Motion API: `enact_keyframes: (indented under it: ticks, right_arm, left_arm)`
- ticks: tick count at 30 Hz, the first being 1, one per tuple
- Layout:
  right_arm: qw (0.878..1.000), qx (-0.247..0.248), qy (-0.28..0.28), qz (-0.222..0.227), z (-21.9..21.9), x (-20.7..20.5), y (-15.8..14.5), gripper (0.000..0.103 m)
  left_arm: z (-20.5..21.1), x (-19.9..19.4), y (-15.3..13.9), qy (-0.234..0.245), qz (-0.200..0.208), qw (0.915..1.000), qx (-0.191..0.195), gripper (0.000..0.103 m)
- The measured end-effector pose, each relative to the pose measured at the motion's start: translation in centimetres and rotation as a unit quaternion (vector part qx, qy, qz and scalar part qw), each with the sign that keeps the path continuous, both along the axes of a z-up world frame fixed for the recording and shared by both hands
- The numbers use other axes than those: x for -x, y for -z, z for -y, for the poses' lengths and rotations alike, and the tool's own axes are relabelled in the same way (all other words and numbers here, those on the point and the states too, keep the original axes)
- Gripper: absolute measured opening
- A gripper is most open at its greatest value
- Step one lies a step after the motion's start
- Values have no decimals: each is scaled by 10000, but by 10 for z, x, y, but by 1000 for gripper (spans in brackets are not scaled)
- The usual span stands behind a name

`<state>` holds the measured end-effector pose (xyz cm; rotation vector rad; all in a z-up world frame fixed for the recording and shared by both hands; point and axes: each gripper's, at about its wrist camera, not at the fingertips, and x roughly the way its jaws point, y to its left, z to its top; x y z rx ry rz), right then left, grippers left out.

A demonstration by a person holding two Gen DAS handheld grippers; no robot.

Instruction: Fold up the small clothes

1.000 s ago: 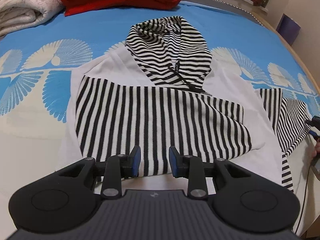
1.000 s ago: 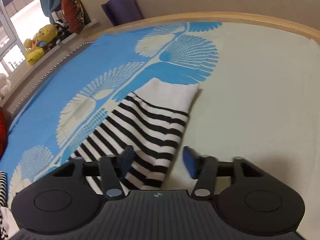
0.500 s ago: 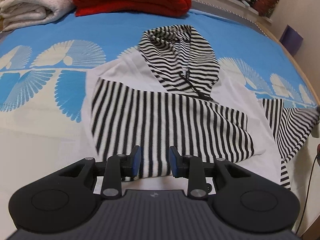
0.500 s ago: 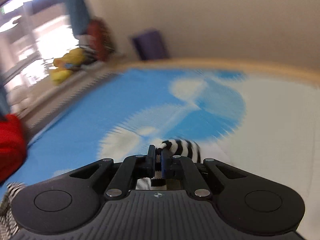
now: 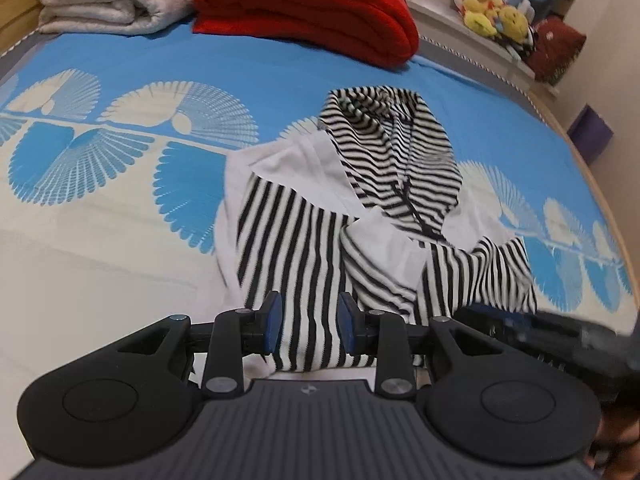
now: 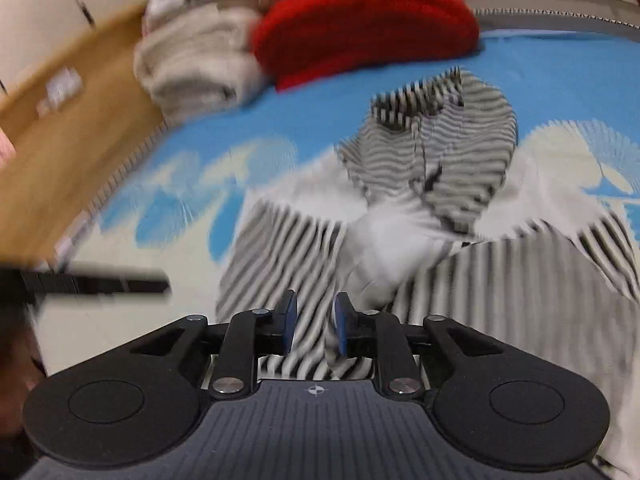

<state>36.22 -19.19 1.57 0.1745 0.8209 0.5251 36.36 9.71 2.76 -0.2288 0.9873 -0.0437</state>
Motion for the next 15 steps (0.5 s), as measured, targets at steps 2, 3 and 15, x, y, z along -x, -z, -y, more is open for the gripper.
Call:
enact_keyframes:
  ticks: [2,3,15]
  right_arm:
    - [9996,153,220,31,-1,7,-16,26]
    - [9990,242,365,105,0,10,-24,29]
    - [9723,39,2328,222,51,21,-11,50]
  left_arm:
    - [-6,1,-3,-72,14,9999,69,34]
    - [-9,1,-4,-94,18,9999,95,34]
    - [8,-4,8,-106,-115,9999,-53,34]
